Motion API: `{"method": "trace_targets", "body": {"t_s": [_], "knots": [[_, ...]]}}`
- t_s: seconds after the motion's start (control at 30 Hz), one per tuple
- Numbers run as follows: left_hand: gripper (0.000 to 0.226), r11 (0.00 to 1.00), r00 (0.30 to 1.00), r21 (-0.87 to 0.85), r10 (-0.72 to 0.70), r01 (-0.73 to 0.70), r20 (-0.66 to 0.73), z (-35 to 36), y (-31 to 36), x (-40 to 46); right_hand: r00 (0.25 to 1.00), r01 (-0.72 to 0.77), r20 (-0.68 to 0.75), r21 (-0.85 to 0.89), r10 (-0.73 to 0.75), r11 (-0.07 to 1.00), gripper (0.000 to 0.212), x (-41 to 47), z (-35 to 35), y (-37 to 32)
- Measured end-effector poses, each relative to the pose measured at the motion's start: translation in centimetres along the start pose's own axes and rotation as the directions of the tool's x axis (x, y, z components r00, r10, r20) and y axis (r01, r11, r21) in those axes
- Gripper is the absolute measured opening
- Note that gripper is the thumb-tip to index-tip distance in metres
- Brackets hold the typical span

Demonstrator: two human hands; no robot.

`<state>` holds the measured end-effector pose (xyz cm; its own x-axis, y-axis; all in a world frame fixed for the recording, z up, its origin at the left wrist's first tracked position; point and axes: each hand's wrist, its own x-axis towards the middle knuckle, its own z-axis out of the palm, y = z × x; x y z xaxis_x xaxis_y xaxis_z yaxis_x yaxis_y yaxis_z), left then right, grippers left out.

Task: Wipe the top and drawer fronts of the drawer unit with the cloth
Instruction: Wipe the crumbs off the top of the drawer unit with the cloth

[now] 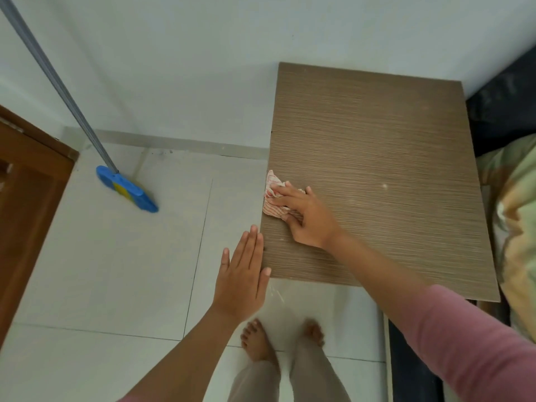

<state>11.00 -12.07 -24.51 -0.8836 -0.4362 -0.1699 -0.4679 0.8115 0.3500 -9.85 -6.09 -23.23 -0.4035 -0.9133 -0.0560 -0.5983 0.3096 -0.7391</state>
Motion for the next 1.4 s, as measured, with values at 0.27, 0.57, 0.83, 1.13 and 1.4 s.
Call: {"method": "trace_targets", "body": {"t_s": [0.27, 0.57, 0.83, 1.13, 1.4], "knots": [[0.061, 1.000, 0.999, 0.008, 0.018, -0.017, -0.027, 0.6, -0.3, -0.2, 0.998, 0.055, 0.028, -0.027, -0.054, 0.998, 0.048, -4.3, 1.4, -0.8], [0.064, 0.998, 0.998, 0.040, 0.052, -0.050, -0.035, 0.9, -0.8, -0.2, 0.985, 0.157, 0.085, -0.051, -0.152, 0.986, 0.050, -11.6, 2.4, -1.1], [0.064, 0.996, 0.999, 0.081, 0.044, -0.042, -0.020, 0.7, -0.5, -0.4, 0.998, -0.041, -0.033, 0.271, 0.052, 0.962, 0.042, -14.2, -1.0, -1.4], [0.068, 0.991, 0.996, 0.106, 0.089, -0.087, -0.008, 0.7, -1.2, -0.2, 0.958, -0.099, -0.273, -0.035, 0.085, 0.994, 0.057, -9.0, 0.7, 0.9], [0.076, 0.992, 0.993, 0.073, 0.107, -0.104, -0.042, 0.5, -1.7, -0.3, 0.991, 0.114, -0.054, -0.091, -0.119, 0.989, 0.049, -6.2, 3.2, -1.6]]}}
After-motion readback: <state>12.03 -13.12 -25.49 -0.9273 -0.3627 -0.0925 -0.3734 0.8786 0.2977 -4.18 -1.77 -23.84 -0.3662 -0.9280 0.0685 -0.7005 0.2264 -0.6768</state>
